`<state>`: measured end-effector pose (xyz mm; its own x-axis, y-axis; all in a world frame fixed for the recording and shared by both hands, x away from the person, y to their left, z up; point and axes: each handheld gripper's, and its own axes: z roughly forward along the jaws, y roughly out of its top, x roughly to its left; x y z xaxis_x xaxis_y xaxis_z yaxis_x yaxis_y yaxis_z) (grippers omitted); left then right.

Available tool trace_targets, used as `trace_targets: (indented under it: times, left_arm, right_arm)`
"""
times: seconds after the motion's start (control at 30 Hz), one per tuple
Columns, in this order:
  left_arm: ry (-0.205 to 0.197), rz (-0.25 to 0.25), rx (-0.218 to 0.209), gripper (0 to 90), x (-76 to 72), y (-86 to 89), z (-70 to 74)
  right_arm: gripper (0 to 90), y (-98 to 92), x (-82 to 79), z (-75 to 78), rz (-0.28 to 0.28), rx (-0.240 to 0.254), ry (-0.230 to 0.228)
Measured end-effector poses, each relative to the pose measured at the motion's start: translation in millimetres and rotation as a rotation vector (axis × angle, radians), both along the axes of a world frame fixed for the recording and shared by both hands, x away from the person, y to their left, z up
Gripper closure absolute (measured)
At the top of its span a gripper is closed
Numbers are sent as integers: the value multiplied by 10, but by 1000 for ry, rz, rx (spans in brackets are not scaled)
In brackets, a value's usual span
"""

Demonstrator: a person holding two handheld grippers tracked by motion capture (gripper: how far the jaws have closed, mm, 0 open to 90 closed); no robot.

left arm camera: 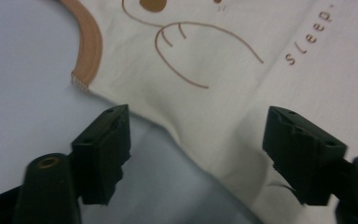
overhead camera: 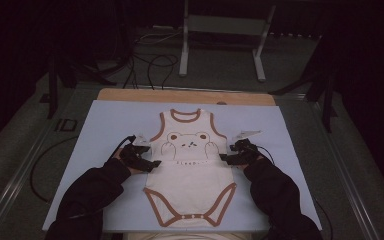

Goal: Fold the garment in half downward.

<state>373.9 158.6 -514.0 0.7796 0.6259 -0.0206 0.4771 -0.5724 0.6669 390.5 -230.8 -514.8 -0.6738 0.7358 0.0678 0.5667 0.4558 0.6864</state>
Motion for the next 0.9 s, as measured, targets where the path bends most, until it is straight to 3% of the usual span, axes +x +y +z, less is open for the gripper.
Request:
trace_targets:
  times: [0.17,0.47,0.57,0.8,0.9]
  left_arm:
    - [15,24,21,380,24,-22,-27]
    - [26,80,18,546,66,-68,-22]
    - [30,92,9,649,75,-102,-23]
    - [55,76,17,876,96,-187,0]
    - [51,75,28,884,94,-195,17]
  right_arm:
    - [511,28,12,-28,0,-43,7]
    - [700,40,2,-8,16,-72,5]
    - [772,62,-5,-4,29,-74,9]
    - [883,106,-10,9,47,-93,11]
    - [890,113,-18,15,48,-96,9]
